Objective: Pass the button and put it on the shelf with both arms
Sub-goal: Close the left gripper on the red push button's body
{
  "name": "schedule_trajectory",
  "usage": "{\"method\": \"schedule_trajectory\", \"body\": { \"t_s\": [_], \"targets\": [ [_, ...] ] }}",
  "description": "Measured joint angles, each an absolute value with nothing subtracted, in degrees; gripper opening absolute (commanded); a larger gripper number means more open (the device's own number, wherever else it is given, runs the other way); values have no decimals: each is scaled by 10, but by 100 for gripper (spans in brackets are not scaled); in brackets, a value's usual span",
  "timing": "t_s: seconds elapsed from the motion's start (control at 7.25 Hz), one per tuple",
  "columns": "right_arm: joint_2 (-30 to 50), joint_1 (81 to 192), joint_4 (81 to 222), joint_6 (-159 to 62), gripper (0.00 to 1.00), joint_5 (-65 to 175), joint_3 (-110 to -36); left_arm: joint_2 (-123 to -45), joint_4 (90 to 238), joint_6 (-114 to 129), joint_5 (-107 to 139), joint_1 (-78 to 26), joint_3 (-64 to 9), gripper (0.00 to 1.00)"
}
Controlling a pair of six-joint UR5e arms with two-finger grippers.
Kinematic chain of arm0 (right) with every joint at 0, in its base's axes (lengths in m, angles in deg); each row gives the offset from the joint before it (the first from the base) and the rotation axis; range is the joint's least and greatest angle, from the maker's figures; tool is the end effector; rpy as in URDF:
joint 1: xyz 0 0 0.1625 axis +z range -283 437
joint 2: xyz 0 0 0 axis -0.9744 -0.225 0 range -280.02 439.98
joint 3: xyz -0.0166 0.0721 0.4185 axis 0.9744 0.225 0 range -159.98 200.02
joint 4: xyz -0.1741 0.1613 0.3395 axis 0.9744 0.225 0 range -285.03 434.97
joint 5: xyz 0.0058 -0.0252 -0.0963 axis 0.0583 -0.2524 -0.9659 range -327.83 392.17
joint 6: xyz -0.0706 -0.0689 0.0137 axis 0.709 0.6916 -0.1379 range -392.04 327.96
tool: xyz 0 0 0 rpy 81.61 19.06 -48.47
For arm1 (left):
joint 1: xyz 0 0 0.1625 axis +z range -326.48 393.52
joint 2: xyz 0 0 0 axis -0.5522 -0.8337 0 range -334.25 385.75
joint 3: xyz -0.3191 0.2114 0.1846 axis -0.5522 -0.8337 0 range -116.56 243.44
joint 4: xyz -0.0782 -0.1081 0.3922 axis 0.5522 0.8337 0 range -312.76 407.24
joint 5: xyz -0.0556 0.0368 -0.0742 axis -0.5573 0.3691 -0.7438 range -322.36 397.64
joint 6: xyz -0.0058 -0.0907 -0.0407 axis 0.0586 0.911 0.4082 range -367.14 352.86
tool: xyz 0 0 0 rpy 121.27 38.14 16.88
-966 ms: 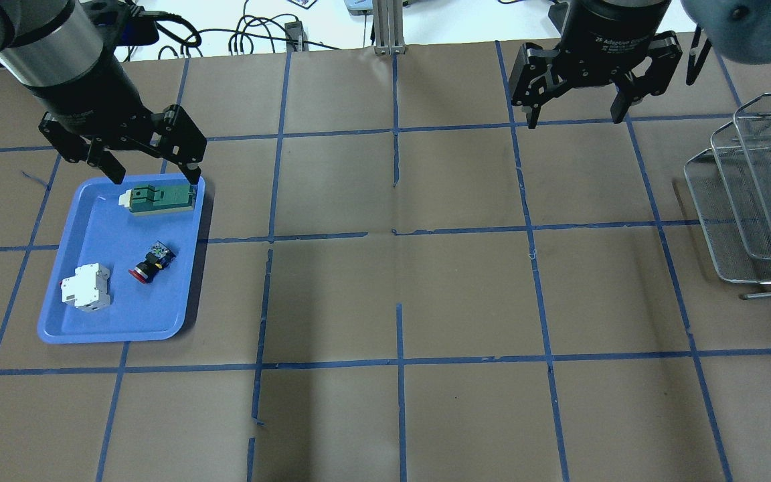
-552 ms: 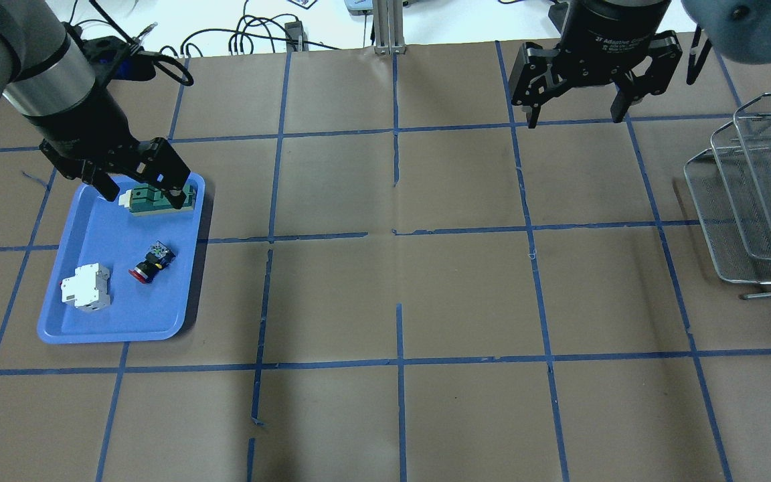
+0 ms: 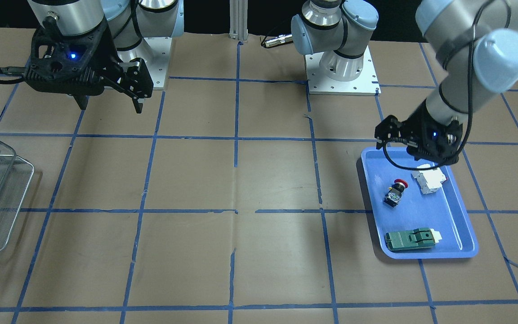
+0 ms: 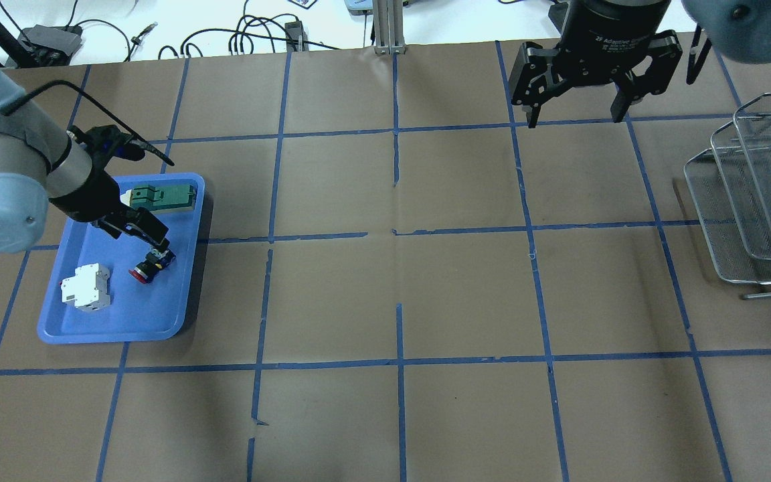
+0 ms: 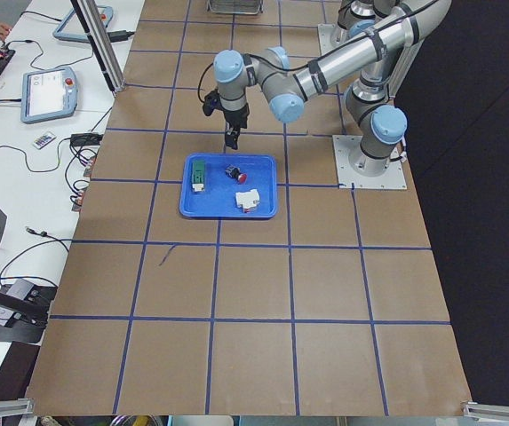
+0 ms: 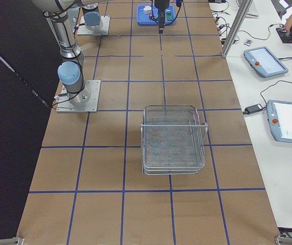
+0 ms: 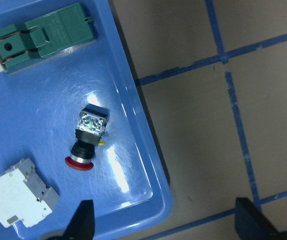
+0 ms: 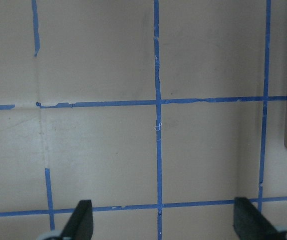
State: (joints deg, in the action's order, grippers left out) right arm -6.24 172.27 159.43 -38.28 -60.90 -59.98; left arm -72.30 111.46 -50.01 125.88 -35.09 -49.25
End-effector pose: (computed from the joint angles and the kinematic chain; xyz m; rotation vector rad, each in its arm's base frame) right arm 0.1751 -0.5049 0.5307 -0.0266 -3.0892 0.0265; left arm 0.0508 -0.5036 0.2750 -0.5699 -3.0149 -0.0873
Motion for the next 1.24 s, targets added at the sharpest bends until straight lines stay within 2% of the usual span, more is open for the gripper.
{"method": "schedule_trajectory", "body": {
  "t_s": [0.83,0.97,1.1,1.24],
  "targets": [
    [-62,1723,1594,-383,100,-609,-600,-823,1005,-681,1260,-307,-515,100],
    [-62,1723,1594,-383,100,-609,-600,-829,1002,-687,1260,-303,-519,96],
    [-62,1723,1594,-383,100,-609,-600,-831,1001,-690,1260,-297,-524,62],
    [-62,1723,1594,-383,100,-609,-600,-832,1000,-691,1260,-294,-528,16]
  ]
}}
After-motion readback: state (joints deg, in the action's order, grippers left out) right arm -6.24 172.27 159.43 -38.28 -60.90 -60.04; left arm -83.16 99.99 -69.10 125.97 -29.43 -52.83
